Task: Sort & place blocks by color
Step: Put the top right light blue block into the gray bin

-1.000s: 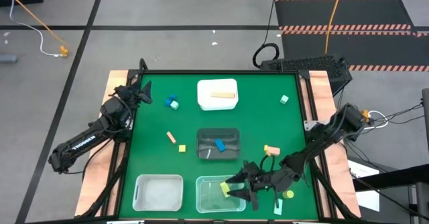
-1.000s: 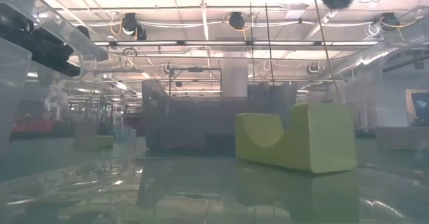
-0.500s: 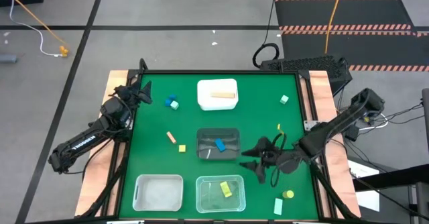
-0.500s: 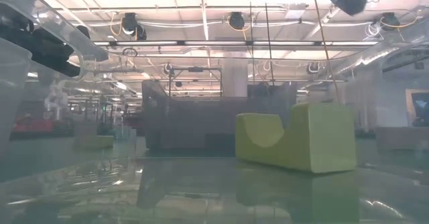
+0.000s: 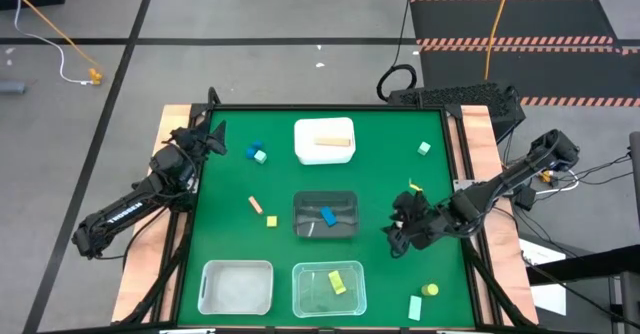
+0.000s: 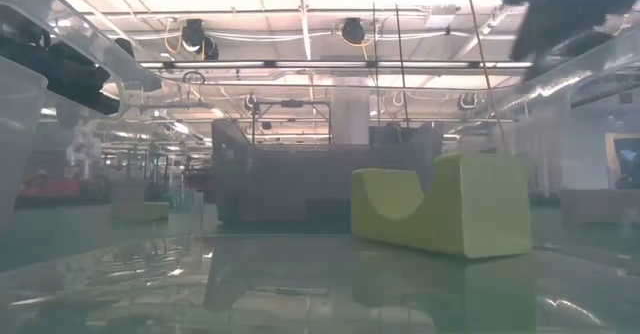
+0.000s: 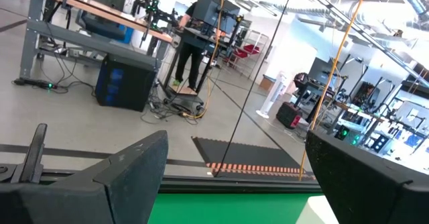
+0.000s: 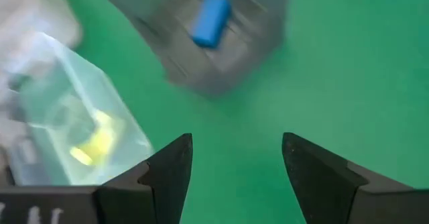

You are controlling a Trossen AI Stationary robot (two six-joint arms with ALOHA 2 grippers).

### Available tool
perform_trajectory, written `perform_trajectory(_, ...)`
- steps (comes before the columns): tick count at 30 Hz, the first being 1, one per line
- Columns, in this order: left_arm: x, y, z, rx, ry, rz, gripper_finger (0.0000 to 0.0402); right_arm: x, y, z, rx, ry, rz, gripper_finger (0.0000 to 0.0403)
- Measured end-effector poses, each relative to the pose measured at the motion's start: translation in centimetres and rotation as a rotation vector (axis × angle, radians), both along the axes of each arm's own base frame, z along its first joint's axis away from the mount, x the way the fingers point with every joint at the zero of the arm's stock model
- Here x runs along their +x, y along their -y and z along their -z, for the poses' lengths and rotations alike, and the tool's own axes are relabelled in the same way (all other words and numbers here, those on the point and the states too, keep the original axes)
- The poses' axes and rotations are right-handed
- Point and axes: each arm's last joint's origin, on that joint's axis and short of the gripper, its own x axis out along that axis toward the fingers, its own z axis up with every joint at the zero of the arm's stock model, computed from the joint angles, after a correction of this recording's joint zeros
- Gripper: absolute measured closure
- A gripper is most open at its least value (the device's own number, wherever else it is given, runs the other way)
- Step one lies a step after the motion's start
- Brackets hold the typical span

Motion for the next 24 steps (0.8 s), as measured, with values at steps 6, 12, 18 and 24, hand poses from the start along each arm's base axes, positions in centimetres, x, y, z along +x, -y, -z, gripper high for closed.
perform_trajectory(6,0.0,0.0,0.0,0.000,0.000,0.000,0.0050,-0.8,0.4,0.5,-0.014,-0.106,0.011,0.0183)
perform_trajectory(12,0.0,0.0,0.0,0.000,0.000,0.000,0.0050,-1.1,0.5,0.9,-0.049,-0.155,0.002,0.0183)
perform_trajectory(18,0.0,0.0,0.0,0.000,0.000,0.000,0.0050,-1.3,0.6,1.1,-0.047,-0.190,0.024,0.0183)
perform_trajectory(24,0.0,0.0,0.0,0.000,0.000,0.000,0.0050,-1.9,1.8,1.4,0.042,-0.245,0.351,0.0183)
